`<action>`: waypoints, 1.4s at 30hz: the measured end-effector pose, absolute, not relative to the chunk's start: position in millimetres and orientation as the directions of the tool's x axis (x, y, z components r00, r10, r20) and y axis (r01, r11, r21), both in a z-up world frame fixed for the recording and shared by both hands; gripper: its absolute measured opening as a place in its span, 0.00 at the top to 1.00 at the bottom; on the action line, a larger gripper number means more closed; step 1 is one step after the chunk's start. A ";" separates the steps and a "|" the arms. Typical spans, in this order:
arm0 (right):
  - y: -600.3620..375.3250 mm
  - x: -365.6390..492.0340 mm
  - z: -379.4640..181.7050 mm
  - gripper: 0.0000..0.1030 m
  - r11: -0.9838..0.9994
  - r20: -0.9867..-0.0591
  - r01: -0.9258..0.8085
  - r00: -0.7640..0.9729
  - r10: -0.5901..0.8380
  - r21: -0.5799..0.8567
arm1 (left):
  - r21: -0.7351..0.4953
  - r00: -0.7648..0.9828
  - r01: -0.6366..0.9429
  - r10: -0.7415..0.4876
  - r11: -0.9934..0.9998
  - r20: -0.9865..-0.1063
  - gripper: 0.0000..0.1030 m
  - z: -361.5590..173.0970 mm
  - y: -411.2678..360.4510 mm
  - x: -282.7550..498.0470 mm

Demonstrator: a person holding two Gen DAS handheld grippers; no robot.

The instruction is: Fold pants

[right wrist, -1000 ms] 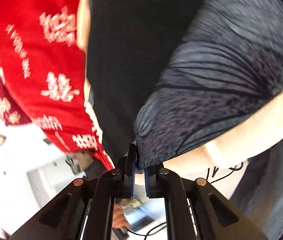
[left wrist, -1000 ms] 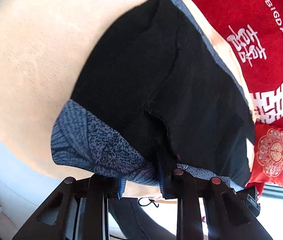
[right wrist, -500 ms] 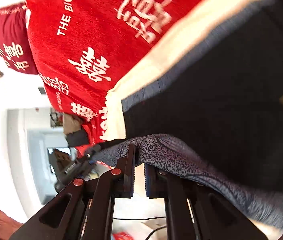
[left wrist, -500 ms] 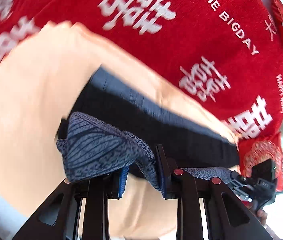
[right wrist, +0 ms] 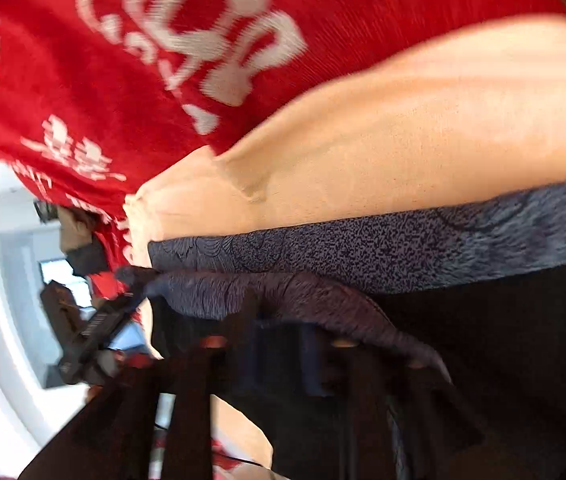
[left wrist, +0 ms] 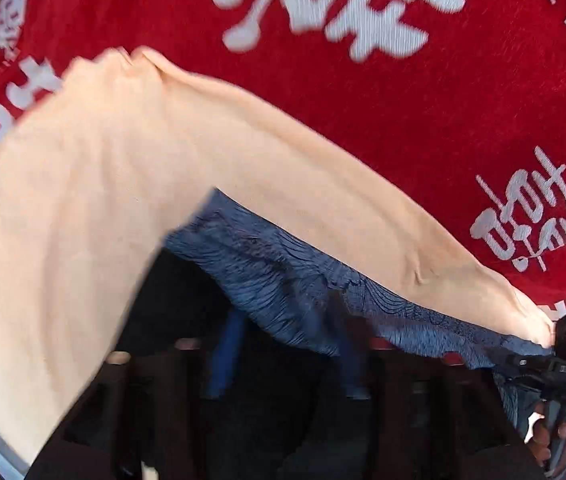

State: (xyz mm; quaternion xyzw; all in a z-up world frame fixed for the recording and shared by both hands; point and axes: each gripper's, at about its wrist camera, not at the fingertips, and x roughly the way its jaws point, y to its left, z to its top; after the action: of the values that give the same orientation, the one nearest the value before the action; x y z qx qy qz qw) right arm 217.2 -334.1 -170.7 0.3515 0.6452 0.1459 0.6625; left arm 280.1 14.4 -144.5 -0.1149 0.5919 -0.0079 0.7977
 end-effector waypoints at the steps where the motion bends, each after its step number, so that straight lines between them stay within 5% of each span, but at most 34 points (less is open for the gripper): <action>1: -333.6 213.0 -157.2 0.27 0.717 -0.755 0.241 0.143 0.640 0.654 | -0.165 0.323 -0.130 -0.115 0.978 -0.939 0.23 -133.4 18.1 276.2; 4: -324.0 205.1 -136.4 0.29 0.746 -0.767 0.179 0.144 0.625 0.641 | -0.131 0.330 -0.113 -0.087 0.985 -0.940 0.23 -114.1 24.6 263.1; 7: -299.1 206.9 -139.2 0.51 0.800 -0.805 0.090 0.083 0.588 0.593 | -0.075 0.278 -0.045 -0.060 0.996 -0.959 0.23 -132.1 9.4 263.8; 11: -274.9 221.5 -164.9 0.52 0.870 -0.869 0.001 0.045 0.492 0.493 | -0.057 0.261 -0.012 -0.052 0.998 -0.964 0.23 -165.5 -24.7 282.0; 12: -277.7 224.3 -170.2 0.57 0.892 -0.891 -0.008 0.049 0.451 0.452 | -0.027 0.259 -0.015 -0.022 1.000 -0.966 0.23 -175.6 -33.1 288.1; 14: -290.0 231.2 -175.3 0.87 0.902 -0.901 0.022 0.070 0.428 0.431 | 0.034 0.279 -0.031 0.041 0.999 -0.960 0.20 -188.0 -45.0 300.2; 16: -308.6 233.1 -173.9 0.92 0.889 -0.892 0.094 0.099 0.440 0.449 | 0.057 0.280 -0.030 0.063 0.998 -0.958 0.10 -196.2 -53.0 308.4; 21: -331.2 213.3 -149.3 0.82 0.862 -0.870 0.134 0.151 0.470 0.489 | 0.065 0.255 -0.015 0.067 0.998 -0.965 0.10 -182.6 -62.1 304.6; 23: -339.6 199.3 -138.9 0.54 0.848 -0.857 0.144 0.167 0.487 0.510 | 0.063 0.245 -0.004 0.062 0.998 -0.967 0.10 -171.6 -63.6 295.3; 25: -349.0 181.2 -128.2 0.43 0.835 -0.848 0.164 0.185 0.497 0.525 | 0.067 0.238 0.029 0.058 0.997 -0.969 0.10 -160.6 -68.5 280.7; 42: -433.3 -67.0 -97.8 0.43 0.687 -0.876 0.544 0.293 0.383 0.482 | -0.108 0.081 0.473 -0.165 0.875 -0.983 0.10 -136.6 -192.1 125.0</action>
State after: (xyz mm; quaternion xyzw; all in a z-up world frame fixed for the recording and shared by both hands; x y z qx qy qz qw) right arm -67.0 -433.3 -97.8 0.3916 0.5919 -0.0570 0.7022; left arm 125.0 -192.1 -136.6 0.1200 0.6411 -0.2198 0.7255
